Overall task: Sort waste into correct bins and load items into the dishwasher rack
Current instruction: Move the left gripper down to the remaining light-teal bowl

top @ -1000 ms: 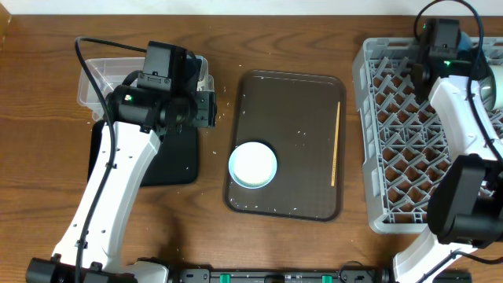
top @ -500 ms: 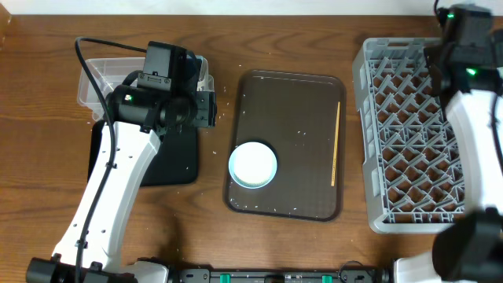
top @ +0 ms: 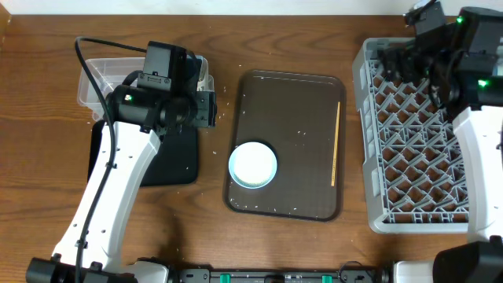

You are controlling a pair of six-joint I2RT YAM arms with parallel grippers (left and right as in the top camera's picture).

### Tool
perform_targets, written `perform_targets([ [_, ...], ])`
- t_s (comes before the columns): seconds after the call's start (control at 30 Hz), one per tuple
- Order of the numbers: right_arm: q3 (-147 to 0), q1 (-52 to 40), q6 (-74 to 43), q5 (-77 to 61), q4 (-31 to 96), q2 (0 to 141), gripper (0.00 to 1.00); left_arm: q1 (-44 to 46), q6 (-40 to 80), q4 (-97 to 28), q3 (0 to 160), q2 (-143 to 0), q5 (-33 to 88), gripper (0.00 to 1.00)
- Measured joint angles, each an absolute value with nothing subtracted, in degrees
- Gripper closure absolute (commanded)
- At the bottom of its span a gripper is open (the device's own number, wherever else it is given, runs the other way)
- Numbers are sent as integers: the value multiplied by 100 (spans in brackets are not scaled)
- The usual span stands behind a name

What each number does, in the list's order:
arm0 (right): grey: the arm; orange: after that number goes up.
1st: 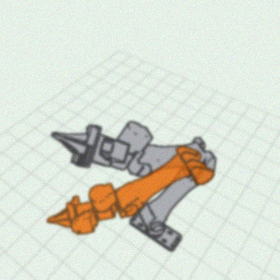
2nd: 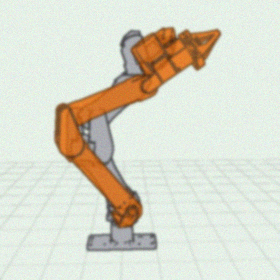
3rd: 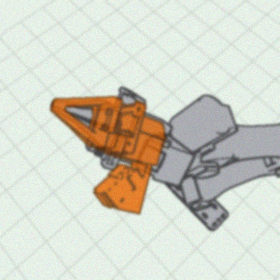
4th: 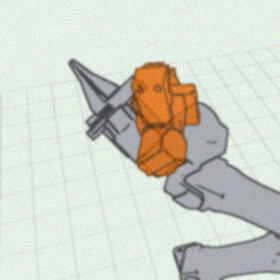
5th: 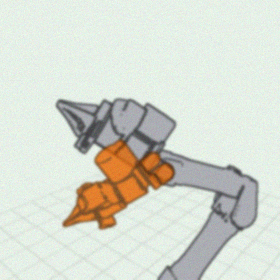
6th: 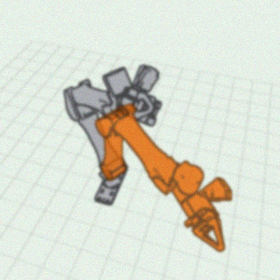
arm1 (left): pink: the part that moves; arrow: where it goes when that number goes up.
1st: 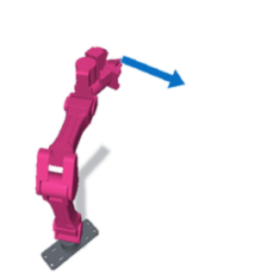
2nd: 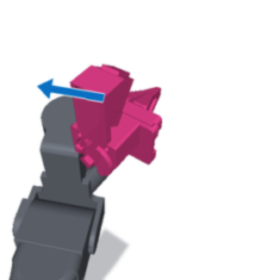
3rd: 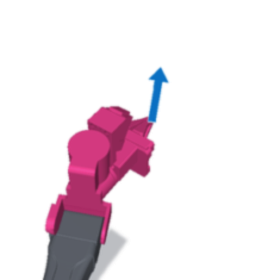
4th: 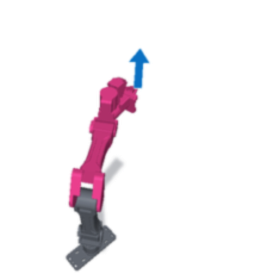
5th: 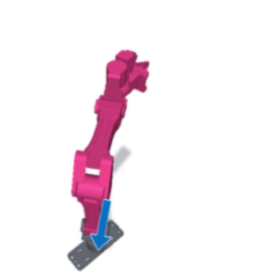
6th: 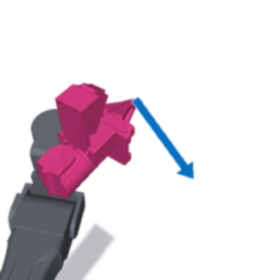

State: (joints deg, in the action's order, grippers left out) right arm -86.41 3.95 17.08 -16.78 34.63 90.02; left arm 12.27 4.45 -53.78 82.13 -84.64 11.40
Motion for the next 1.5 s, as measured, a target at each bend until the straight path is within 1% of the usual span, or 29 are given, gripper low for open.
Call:
perform_targets([
  [0.27, -8639, -80, 1330, -2117, 4123, 9439, 1, 1227, 445, -5378, 8213, -8464, 1138, 40],
  [0.6, -8639, -591, 1155, -2058, 4401, 10073, 1, 1376, 447, -5649, 8167, -8464, 1153, 40],
  [0.77, -8639, -613, 674, -1426, 4462, 10151, 1, 1905, 504, -5616, 7861, -8464, 1168, 40],
  [0.9, -8639, -609, 366, -1022, 4506, 10151, 1, 2397, 840, -5349, 7655, -8589, 1164, 40],
  [1.3, -8639, -609, 187, -797, 4593, 10151, 1, 3673, 2141, -4501, 7618, -9867, 847, 40],
  [1.5, -8639, -609, 185, -788, 4604, 10151, 1, 3953, 2569, -4495, 7618, -10392, 676, 41],
])
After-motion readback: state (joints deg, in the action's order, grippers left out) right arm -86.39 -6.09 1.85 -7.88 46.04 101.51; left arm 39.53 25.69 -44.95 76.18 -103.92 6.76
